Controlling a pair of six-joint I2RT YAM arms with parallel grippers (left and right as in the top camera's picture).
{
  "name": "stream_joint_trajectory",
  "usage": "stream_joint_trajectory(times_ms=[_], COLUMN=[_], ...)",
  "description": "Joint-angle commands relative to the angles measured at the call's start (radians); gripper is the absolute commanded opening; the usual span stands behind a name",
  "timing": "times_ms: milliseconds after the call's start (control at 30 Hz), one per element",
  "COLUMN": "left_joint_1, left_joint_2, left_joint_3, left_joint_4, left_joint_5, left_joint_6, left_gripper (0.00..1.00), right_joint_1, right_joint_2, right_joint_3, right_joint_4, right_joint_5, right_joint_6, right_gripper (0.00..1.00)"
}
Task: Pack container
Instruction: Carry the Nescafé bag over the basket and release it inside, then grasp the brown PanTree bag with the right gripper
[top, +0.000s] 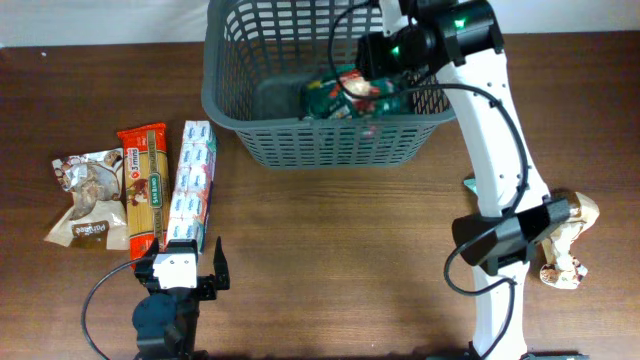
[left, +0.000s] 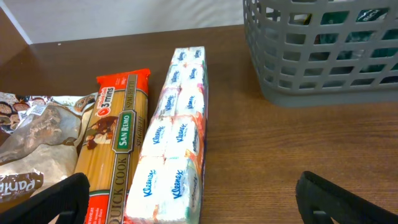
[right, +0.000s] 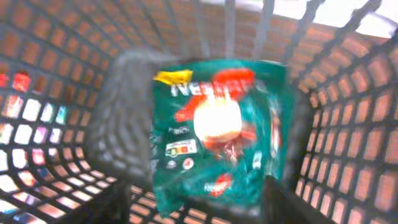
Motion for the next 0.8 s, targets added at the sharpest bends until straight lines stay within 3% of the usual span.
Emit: stream_joint_trajectory(times_ms=[0, 267, 467, 567, 767], left_joint_1=[-0.003, -0.003, -0.003, -0.003, -0.003], left_joint_2=[-0.006, -0.006, -0.006, -0.007, -0.006], left_joint_3=[-0.004, -0.004, -0.004, -0.004, -0.004], left_joint_4=[0.002, 0.002, 0.002, 0.002, 0.002], left_joint_5=[0.011, 0.011, 0.011, 0.011, 0.011], left_joint_6=[0.010, 0.010, 0.010, 0.010, 0.010], left_gripper=[0.99, 0.99, 0.99, 0.99, 0.99], right_joint_1=[-0.003, -0.057, -0.278, -0.454, -0.755], right_joint_2=[-0.110, -0.233, -0.343, -0.407, -0.513], right_joint_3=[0.107, 0.249, 0.203, 0.063, -0.481], right_joint_4=[0.016, -0.099, -0.132, -0.108, 0.061], right_joint_5=[0.000, 0.179, 0.208, 0.200, 0.154], right_joint_6=[-0.034, -0.035, -0.032, -0.019, -0.010], right_gripper=[0.69, 0.72, 0.72, 0.72, 0.72])
